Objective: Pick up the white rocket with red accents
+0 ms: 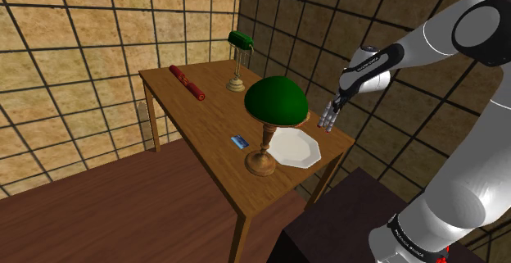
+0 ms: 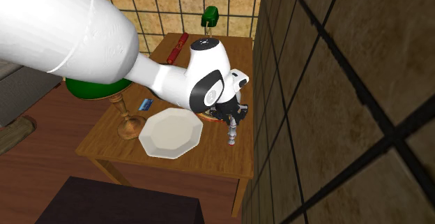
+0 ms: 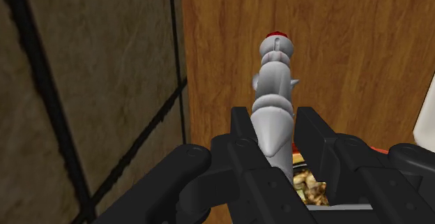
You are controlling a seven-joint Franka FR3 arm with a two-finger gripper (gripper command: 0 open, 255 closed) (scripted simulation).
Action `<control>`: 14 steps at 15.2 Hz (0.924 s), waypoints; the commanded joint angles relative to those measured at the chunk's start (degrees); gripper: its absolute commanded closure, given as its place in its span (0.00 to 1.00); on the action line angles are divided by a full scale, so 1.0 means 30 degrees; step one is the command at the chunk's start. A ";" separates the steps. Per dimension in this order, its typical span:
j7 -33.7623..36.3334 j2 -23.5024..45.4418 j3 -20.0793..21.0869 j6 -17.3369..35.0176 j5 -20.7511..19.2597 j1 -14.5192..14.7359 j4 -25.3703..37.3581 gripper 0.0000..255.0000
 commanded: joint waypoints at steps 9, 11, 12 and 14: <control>0.0000 -0.0420 -0.0056 -0.0475 -0.0124 0.0039 0.0061 1.00; 0.0021 -0.0813 -0.0091 -0.0970 -0.0237 0.0086 0.0177 1.00; 0.0031 -0.1006 -0.0106 -0.1218 -0.0291 0.0107 0.0238 1.00; 0.0045 -0.1382 -0.0127 -0.1716 -0.0393 0.0146 0.0374 1.00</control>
